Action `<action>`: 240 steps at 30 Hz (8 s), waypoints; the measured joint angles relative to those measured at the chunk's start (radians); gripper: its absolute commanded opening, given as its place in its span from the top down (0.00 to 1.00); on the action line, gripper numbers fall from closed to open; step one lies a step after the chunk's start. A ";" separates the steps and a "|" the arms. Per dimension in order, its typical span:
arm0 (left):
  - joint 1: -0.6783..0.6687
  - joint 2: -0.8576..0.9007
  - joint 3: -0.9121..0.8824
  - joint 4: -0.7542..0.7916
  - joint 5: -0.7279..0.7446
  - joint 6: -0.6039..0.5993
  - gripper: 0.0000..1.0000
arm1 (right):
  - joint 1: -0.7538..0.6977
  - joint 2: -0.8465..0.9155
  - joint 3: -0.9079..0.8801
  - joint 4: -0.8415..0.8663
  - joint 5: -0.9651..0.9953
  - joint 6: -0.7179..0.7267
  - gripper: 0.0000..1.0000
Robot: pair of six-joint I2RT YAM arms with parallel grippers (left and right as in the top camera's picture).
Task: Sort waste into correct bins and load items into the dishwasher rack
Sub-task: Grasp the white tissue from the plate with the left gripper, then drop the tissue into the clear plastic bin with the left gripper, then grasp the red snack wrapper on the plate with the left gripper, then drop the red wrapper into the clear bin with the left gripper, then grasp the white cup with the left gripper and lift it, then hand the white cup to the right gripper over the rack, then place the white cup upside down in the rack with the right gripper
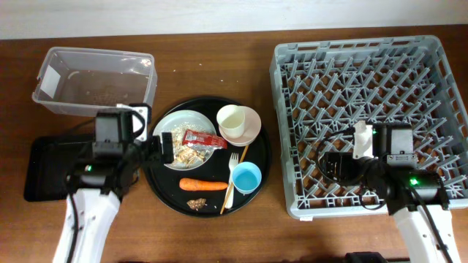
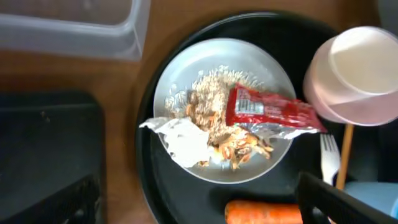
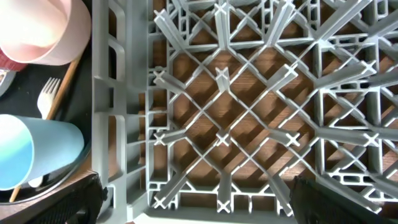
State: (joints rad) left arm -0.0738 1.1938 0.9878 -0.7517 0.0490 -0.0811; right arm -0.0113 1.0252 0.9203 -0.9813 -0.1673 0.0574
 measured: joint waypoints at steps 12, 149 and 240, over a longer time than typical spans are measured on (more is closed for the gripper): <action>0.000 0.403 0.002 0.084 0.005 -0.174 0.86 | 0.000 0.001 0.000 0.001 0.000 -0.002 0.00; -0.181 0.679 0.606 -0.108 0.314 -0.121 1.00 | -0.014 0.002 0.010 -0.050 0.011 0.026 0.01; -0.074 0.595 0.630 -0.524 -0.039 -0.146 0.63 | -0.788 0.862 0.849 -0.394 0.039 0.085 0.01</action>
State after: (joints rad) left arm -0.1474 1.7889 1.6176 -1.2755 0.0101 -0.2276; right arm -0.7990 1.8870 1.7691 -1.3758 -0.1280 0.1421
